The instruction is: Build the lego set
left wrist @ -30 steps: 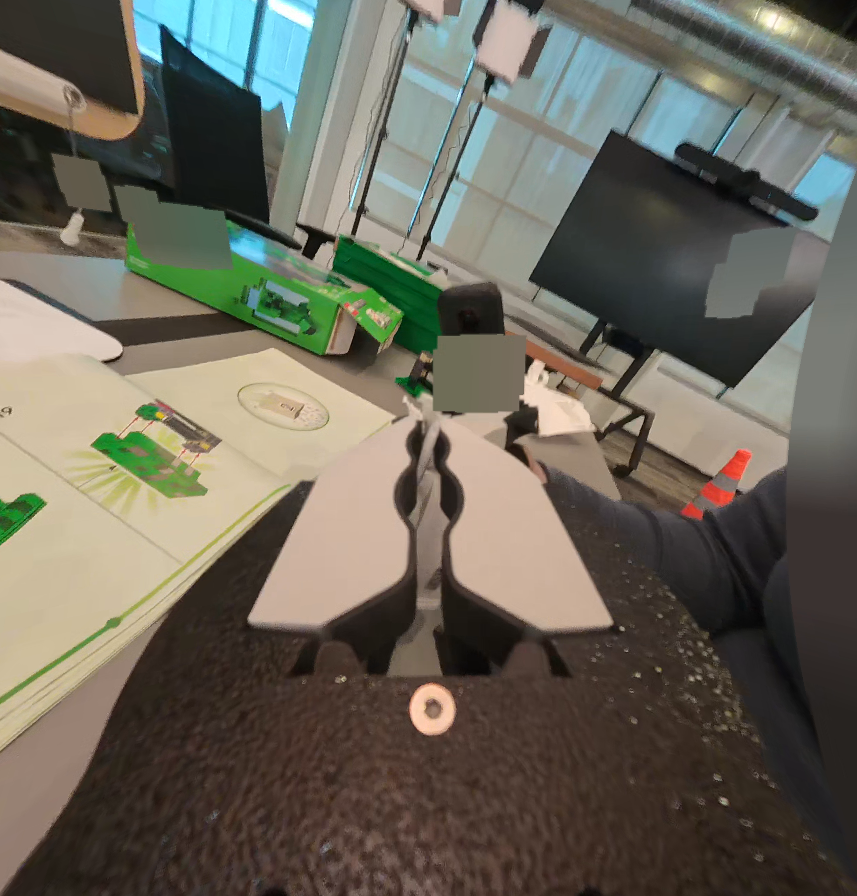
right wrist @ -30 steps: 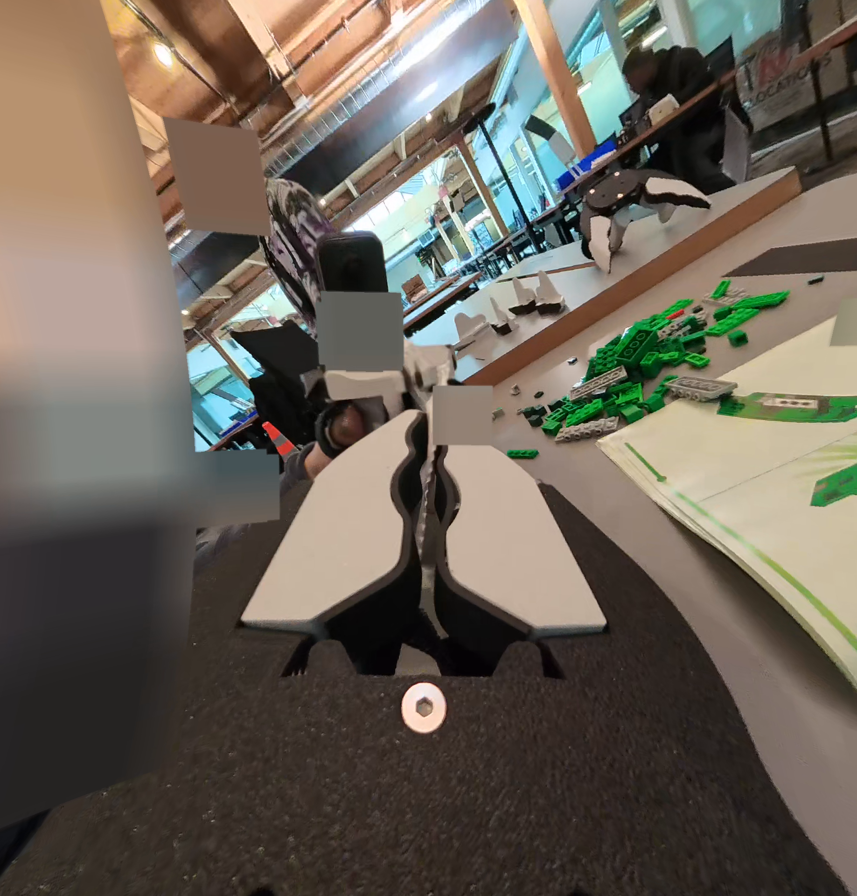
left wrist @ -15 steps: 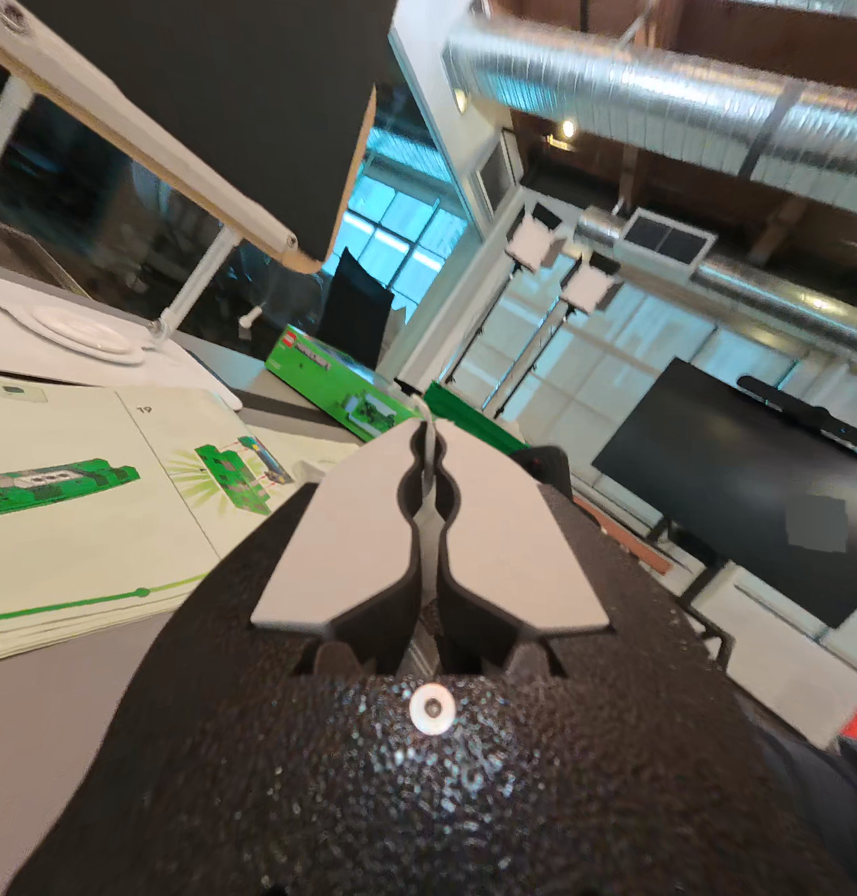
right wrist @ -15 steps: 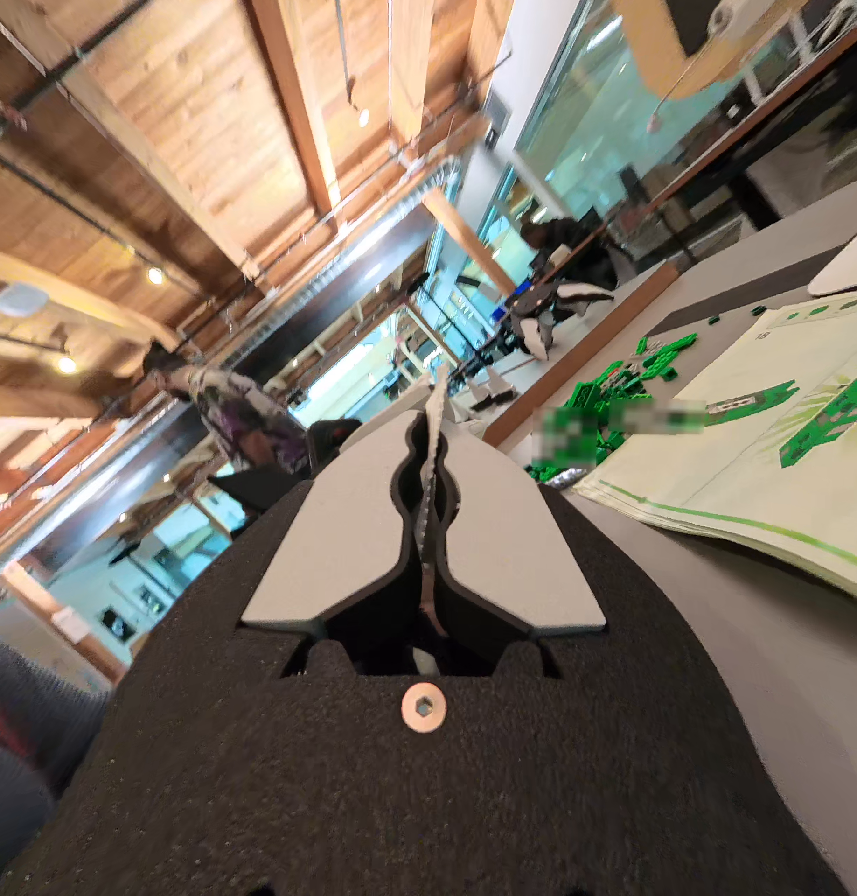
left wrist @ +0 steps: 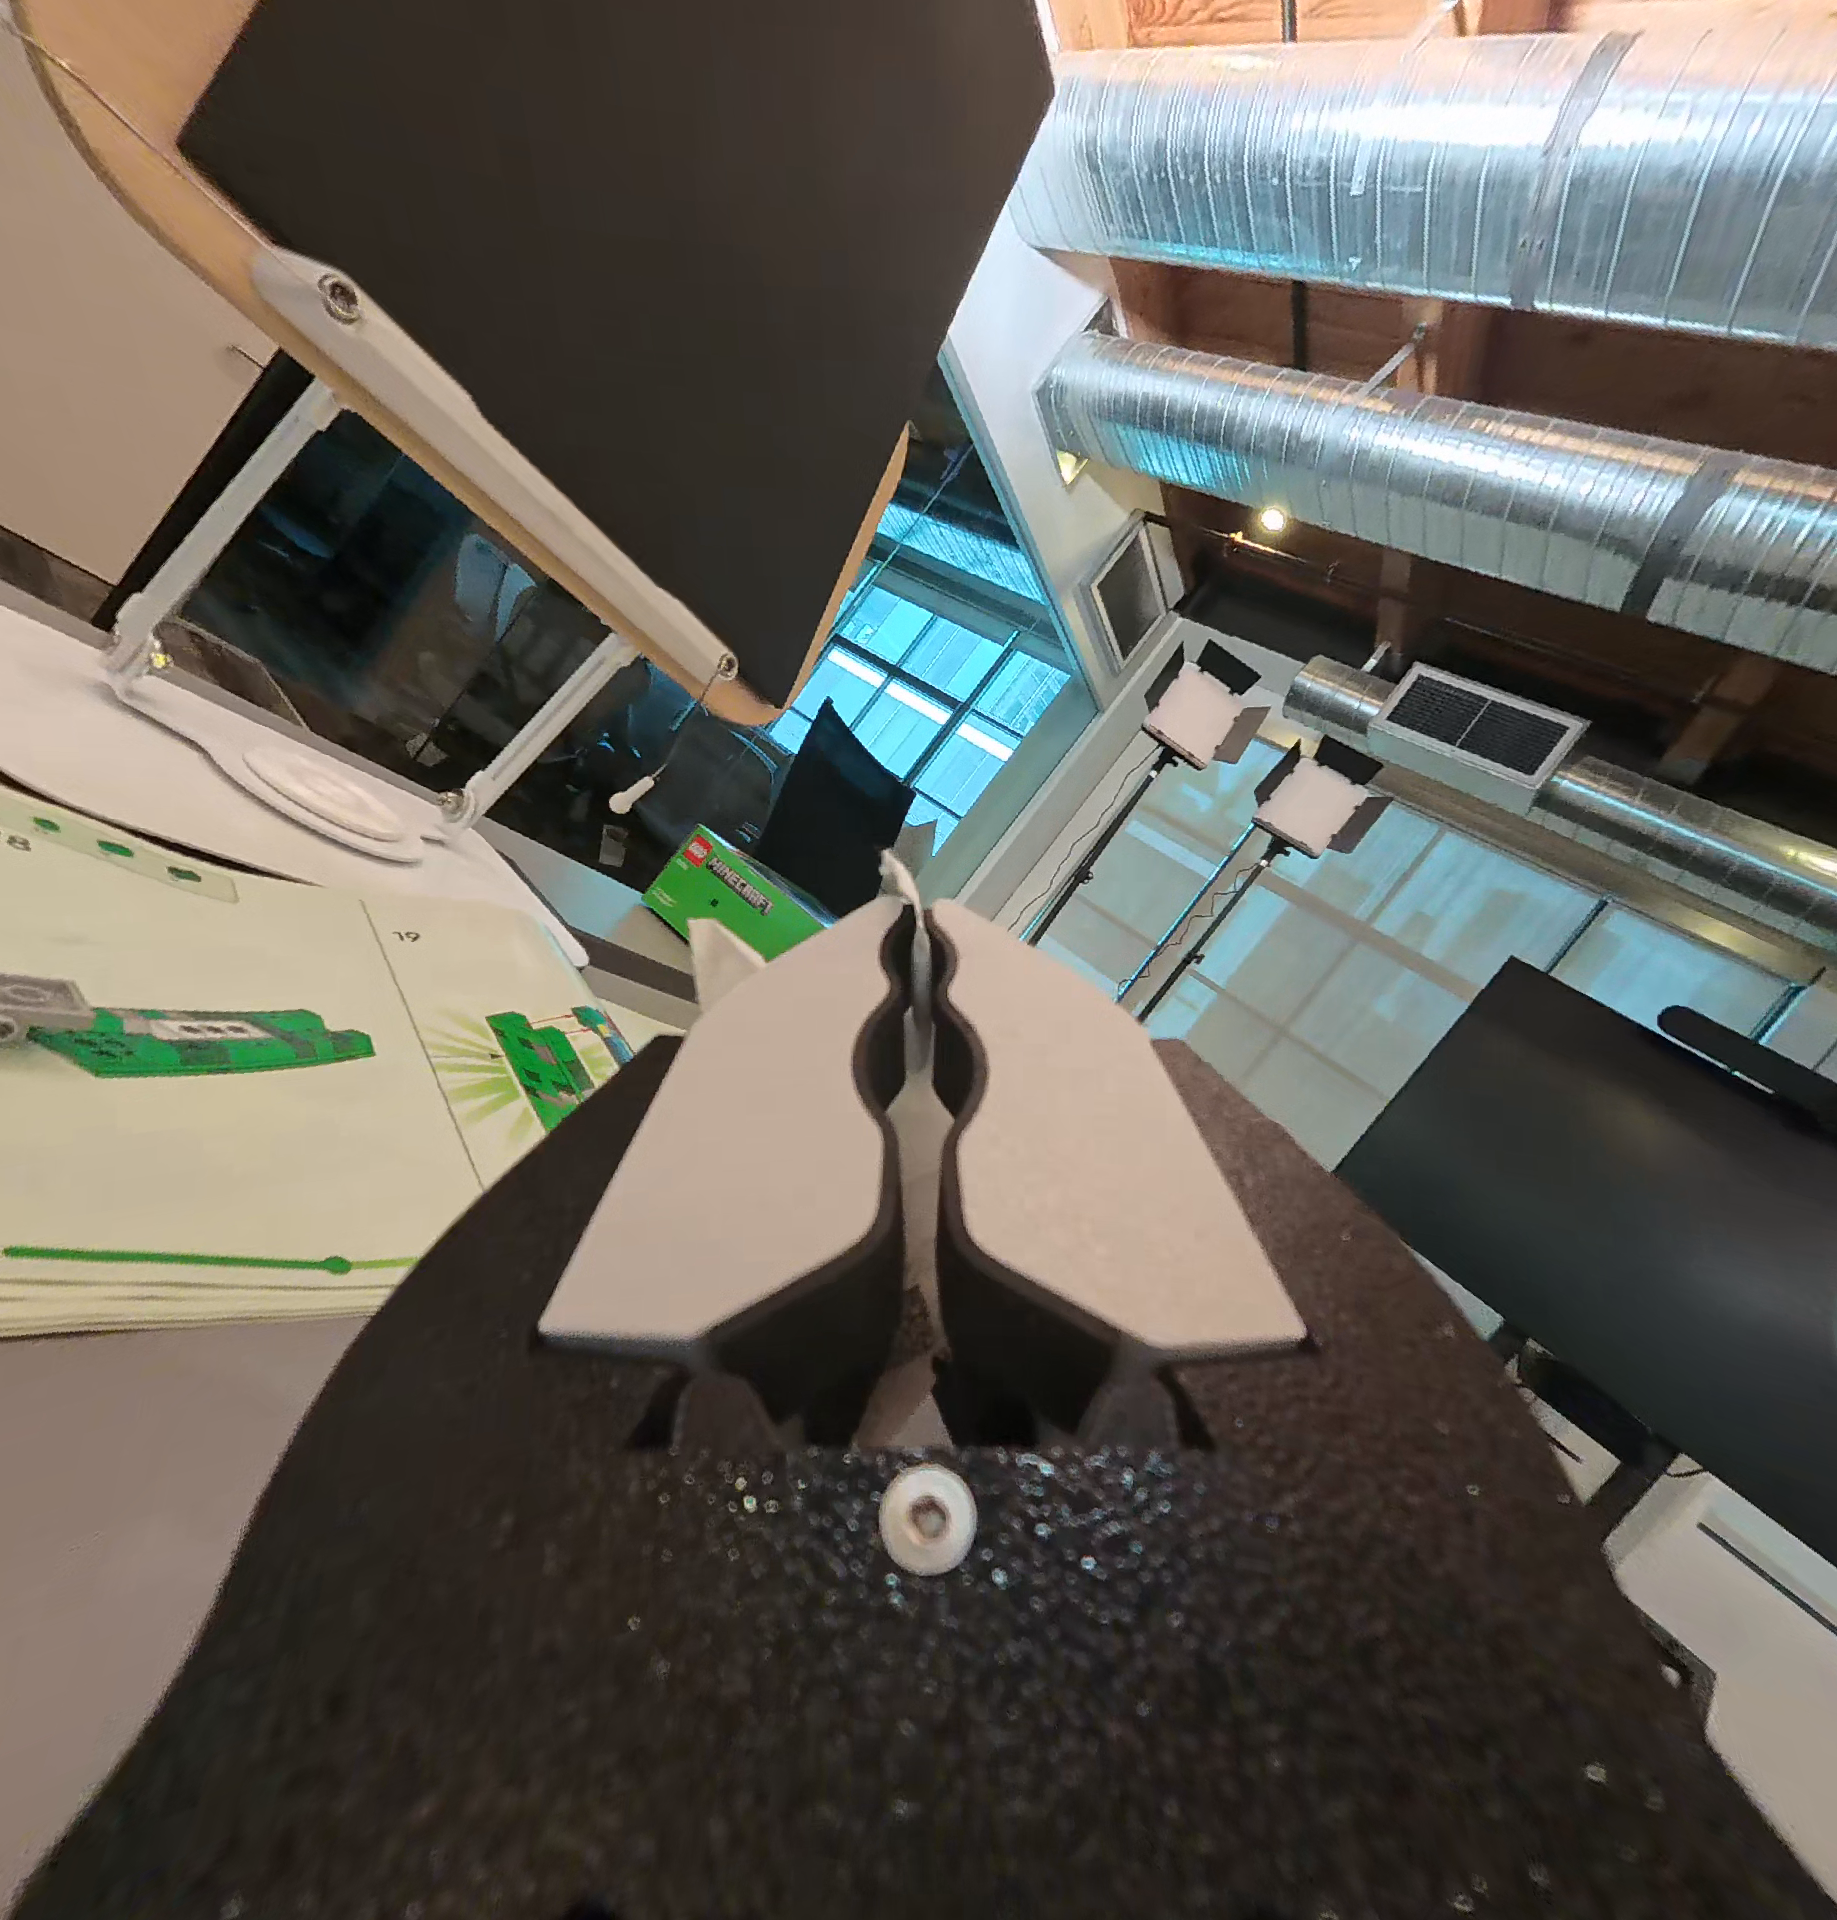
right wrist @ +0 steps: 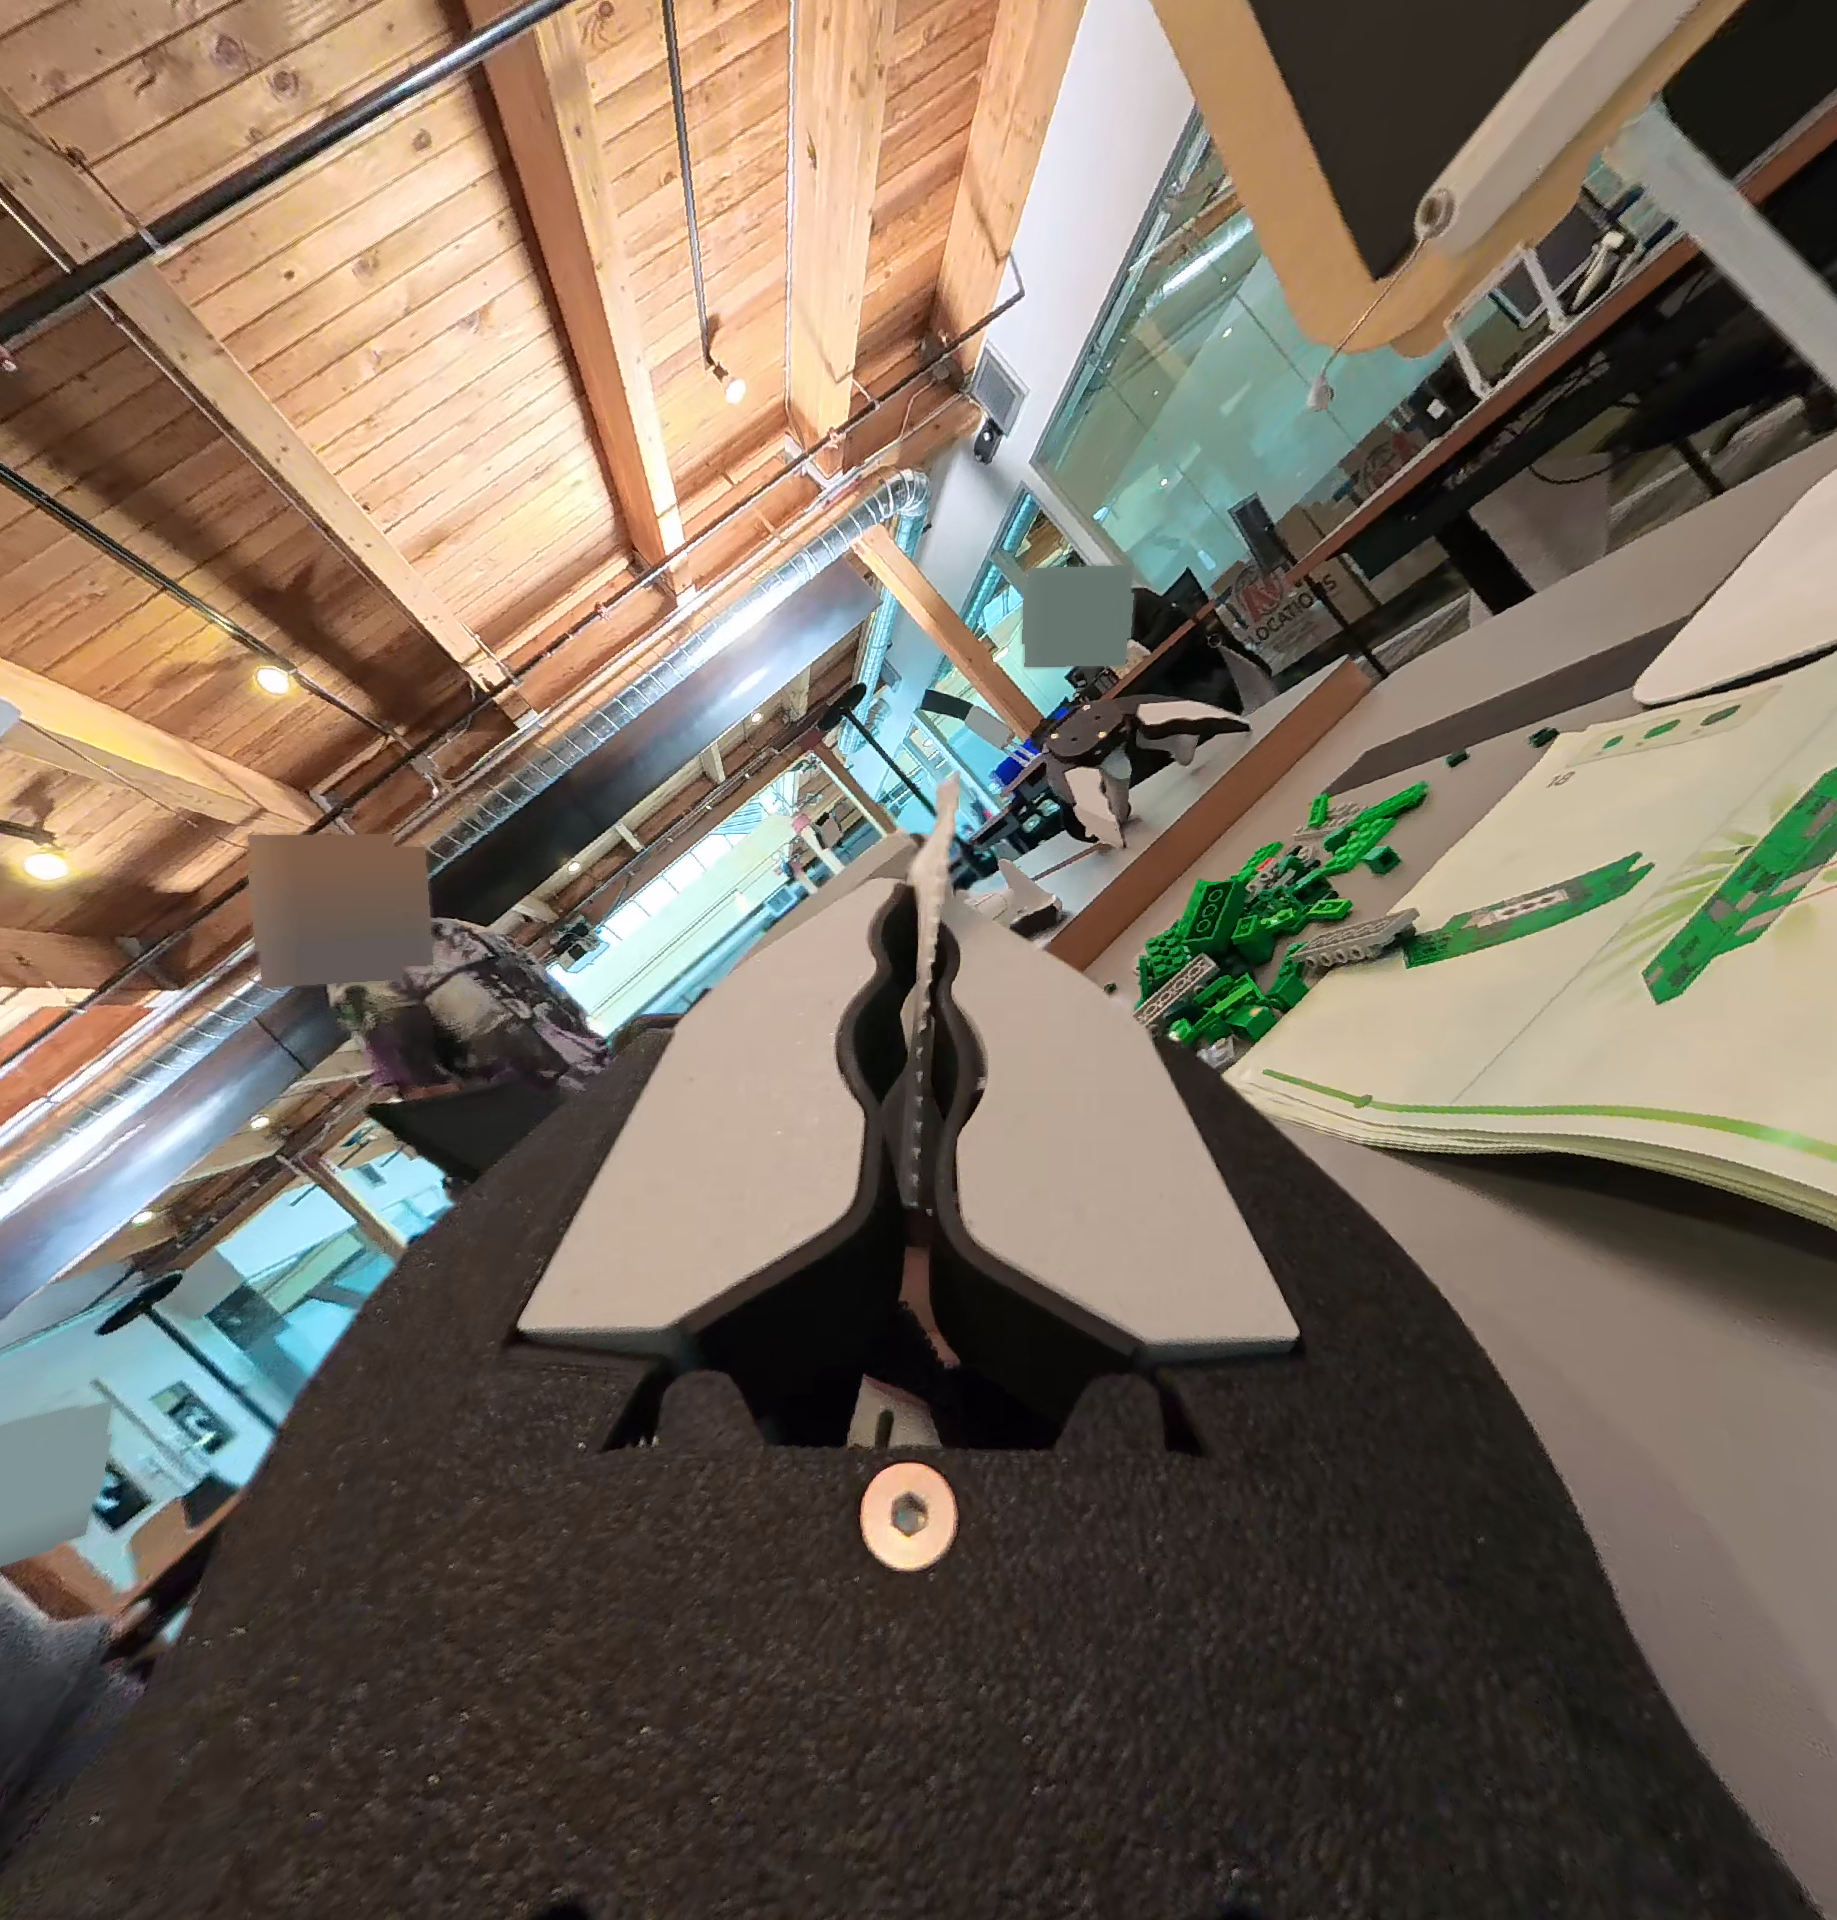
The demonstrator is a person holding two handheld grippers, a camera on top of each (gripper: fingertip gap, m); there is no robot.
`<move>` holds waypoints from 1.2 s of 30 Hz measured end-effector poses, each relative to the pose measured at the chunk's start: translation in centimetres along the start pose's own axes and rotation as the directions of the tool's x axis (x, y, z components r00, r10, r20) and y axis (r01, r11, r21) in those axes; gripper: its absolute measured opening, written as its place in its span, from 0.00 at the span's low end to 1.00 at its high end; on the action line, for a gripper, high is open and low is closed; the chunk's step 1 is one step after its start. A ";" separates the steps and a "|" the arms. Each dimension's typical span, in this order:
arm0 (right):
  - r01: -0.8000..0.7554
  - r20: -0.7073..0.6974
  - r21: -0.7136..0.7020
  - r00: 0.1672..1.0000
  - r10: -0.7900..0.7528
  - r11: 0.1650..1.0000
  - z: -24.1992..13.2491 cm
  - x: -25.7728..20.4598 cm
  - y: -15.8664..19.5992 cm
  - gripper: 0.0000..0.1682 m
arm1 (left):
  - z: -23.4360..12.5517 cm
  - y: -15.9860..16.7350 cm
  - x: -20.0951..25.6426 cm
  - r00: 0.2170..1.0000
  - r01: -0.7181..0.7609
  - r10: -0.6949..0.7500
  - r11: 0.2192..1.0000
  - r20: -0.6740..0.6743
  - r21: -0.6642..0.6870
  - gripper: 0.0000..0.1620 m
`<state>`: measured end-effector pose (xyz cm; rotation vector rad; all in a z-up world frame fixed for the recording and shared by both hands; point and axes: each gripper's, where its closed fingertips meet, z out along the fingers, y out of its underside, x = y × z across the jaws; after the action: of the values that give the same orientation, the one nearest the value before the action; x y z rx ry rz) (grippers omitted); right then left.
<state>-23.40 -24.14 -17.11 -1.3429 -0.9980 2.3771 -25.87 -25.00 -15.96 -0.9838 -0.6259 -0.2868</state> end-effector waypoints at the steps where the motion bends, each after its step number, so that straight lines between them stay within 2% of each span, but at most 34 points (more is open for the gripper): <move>1: 0.014 -0.006 0.002 1.000 -0.014 1.000 0.0 0.0 0.0 0.00 | -0.1 -0.1 -0.1 1.000 0.003 -0.003 1.000 0.004 0.005 0.00; 15: 0.027 -0.009 0.019 1.000 -0.027 0.999 -0.2 -0.3 -0.1 0.00 | -0.7 -1.0 -0.5 0.999 -0.036 0.035 0.999 0.029 0.006 0.00; 19: 0.041 -0.008 0.027 0.999 -0.041 0.999 -0.3 -0.4 -0.2 0.00 | -0.6 -1.1 -0.3 0.996 -0.084 0.085 0.996 0.034 -0.011 0.00; 22: 0.048 -0.005 0.018 0.999 -0.048 0.999 -0.2 -0.5 -0.1 0.00 | -0.8 -1.1 -0.7 0.998 -0.052 0.052 0.999 0.037 -0.002 0.00; 25: 0.046 0.000 0.021 0.999 -0.046 0.999 -0.2 -0.5 -0.1 0.00 | -0.8 -1.4 -0.6 0.993 -0.108 0.109 0.994 0.043 -0.012 0.00; 36: 0.046 -0.001 0.025 0.999 -0.046 0.999 -0.3 -0.5 -0.2 0.00 | -1.1 -1.3 -1.0 0.992 -0.107 0.108 0.994 0.060 -0.027 0.00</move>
<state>-22.89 -24.16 -16.76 -1.2975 -0.9844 2.3483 -26.97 -26.65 -16.11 -1.0489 -0.6238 -0.1701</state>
